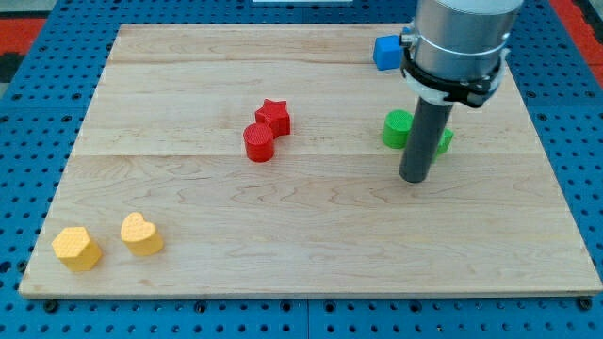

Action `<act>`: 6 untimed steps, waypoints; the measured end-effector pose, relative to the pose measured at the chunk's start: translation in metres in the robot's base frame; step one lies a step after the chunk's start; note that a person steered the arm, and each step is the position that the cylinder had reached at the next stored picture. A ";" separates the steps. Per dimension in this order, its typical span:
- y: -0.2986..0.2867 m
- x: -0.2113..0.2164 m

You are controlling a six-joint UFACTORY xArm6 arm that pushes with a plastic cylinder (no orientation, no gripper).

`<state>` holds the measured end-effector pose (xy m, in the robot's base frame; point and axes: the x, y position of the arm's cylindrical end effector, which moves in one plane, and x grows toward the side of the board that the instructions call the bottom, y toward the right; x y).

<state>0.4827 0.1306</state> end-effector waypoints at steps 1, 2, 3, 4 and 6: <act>-0.002 0.022; -0.023 0.034; -0.023 0.034; -0.023 0.035; -0.020 0.035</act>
<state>0.5173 0.1105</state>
